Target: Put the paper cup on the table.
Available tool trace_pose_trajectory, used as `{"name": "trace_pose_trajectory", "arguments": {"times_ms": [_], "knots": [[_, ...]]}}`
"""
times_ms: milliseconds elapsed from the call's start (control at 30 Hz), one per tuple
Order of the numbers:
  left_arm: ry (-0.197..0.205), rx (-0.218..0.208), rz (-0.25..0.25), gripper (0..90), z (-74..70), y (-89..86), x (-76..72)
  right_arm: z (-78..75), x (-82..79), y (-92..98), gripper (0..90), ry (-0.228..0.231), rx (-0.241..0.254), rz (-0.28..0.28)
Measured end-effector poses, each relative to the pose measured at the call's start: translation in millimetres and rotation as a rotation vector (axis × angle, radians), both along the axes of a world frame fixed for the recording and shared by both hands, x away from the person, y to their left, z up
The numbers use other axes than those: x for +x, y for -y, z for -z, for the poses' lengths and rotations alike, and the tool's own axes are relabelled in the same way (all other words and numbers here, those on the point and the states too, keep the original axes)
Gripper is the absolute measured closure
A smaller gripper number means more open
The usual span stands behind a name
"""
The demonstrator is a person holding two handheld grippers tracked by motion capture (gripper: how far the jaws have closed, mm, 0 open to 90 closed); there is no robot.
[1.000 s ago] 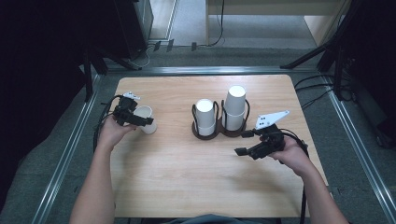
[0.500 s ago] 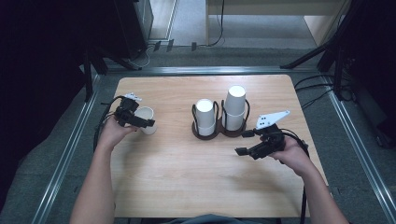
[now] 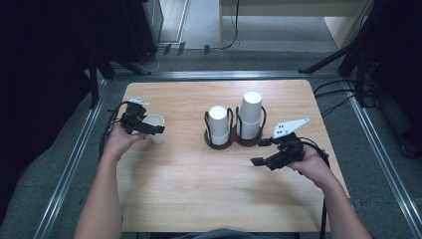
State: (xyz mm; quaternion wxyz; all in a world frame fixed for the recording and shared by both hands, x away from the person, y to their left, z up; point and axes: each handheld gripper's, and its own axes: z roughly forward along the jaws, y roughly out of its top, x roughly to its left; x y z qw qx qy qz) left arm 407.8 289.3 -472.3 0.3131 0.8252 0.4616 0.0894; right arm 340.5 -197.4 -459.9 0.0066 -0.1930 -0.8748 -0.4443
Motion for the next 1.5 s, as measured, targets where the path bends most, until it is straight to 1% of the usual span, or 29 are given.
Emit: {"name": "trace_pose_trajectory", "arguments": {"times_ms": [167, 233, 267, 333, 400, 467, 533, 633, 733, 933, 1067, 1100, 1267, 1333, 1433, 1467, 1500], "knots": [[0.009, -0.006, -0.012, 9.1, -3.7, -1.2, -1.1, 0.4, -0.2, -0.5, 23.8, -0.001, -0.006, -0.002], [0.005, -0.027, -0.021, 7.3, -6.0, -2.3, -1.4, 0.6, -0.3, -0.8, 23.8, -0.004, -0.008, -0.002], [0.011, -0.033, -0.021, 7.2, -7.4, -2.8, -1.8, 1.1, -0.1, -1.0, 23.8, -0.003, -0.011, -0.003], [0.017, -0.041, -0.024, 7.3, -9.9, -3.3, -2.8, 2.3, 0.2, -1.4, 23.8, 0.001, -0.019, -0.004], [0.018, -0.055, -0.026, 7.2, -11.5, -4.3, -3.3, 2.8, -0.3, -1.9, 23.8, -0.004, -0.028, -0.005], [0.023, -0.055, -0.030, 7.2, -12.9, -4.9, -4.0, 3.1, -0.3, -2.4, 23.8, -0.001, -0.029, -0.008], [0.021, -0.067, -0.033, 7.2, -14.7, -5.7, -4.7, 3.2, -0.2, -2.7, 23.8, 0.003, -0.029, -0.010], [0.020, -0.053, -0.034, 7.2, -17.8, -5.7, -5.4, 3.3, -0.2, -2.6, 23.8, 0.002, -0.029, -0.010], [0.025, -0.071, -0.038, 7.2, -21.3, -5.9, -6.3, 3.5, -0.6, -2.3, 23.9, -0.002, -0.031, -0.011], [0.051, -0.076, -0.044, 7.3, -30.7, -7.0, -9.0, 3.6, -0.9, -1.8, 23.9, -0.004, -0.034, -0.011], [0.049, -0.128, -0.054, 7.2, -36.5, -10.0, -10.3, 4.1, -0.2, -1.6, 23.9, -0.003, -0.034, -0.011], [0.046, -0.134, -0.052, 7.2, -38.0, -10.8, -10.4, 4.1, -0.2, -1.6, 23.9, -0.003, -0.034, -0.011], [0.051, -0.124, -0.045, 7.3, -44.0, -8.6, -12.8, 4.1, -0.1, -1.2, 24.2, -0.001, -0.034, -0.012], [0.055, -0.128, -0.044, 7.3, -46.6, -6.3, -13.7, 4.0, -0.1, -1.0, 24.2, -0.003, -0.034, -0.011], [0.058, -0.133, -0.030, 7.3, -49.9, -1.3, -15.1, 3.9, 0.2, -0.7, 24.2, -0.006, -0.036, -0.008], [0.058, -0.126, -0.032, 7.4, -50.9, 0.7, -15.3, 4.0, 0.0, -0.8, 24.2, -0.008, -0.037, -0.005], [0.063, -0.109, -0.038, 8.1, -51.7, 3.2, -16.0, 4.1, 0.0, -0.8, 24.2, -0.009, -0.038, -0.004]]}}
